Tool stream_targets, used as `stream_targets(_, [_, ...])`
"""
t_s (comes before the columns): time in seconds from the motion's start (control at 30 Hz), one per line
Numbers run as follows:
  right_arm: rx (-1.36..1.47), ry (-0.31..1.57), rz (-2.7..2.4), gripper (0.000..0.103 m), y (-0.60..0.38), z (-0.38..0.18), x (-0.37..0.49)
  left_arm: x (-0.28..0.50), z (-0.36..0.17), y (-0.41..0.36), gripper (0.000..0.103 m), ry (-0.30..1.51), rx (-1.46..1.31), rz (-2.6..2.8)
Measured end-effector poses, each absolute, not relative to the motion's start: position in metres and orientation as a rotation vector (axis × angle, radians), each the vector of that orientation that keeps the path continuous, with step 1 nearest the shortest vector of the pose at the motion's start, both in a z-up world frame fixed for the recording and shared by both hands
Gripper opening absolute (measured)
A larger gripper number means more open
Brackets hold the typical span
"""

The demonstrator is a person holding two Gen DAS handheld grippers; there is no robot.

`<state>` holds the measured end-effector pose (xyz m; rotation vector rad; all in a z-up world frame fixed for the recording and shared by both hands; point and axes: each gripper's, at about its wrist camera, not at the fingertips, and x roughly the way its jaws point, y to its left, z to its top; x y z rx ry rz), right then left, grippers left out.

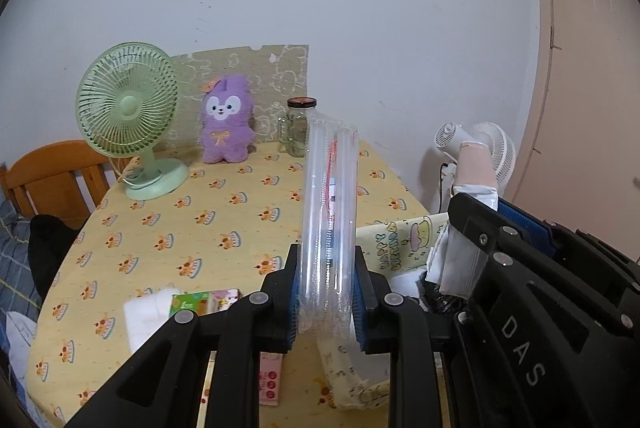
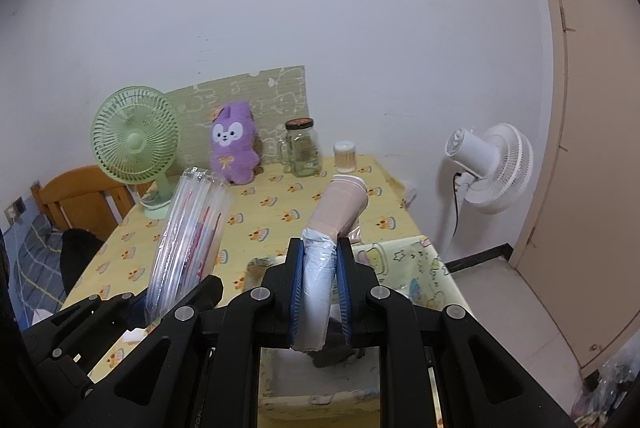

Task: Organize soft objects
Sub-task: 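Lift the straw bag and white cloth roll and carry them to the fabric box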

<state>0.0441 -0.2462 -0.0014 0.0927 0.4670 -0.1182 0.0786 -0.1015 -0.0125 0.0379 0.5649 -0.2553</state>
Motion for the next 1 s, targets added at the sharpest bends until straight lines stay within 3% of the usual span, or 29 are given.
stream_targets(1.0, [0.146, 0.587, -0.241, 0.019, -0.319, -0.052, 0.068, 0.111, -0.063, -0.172, 0.023, 0.702, 0.118, -0.374])
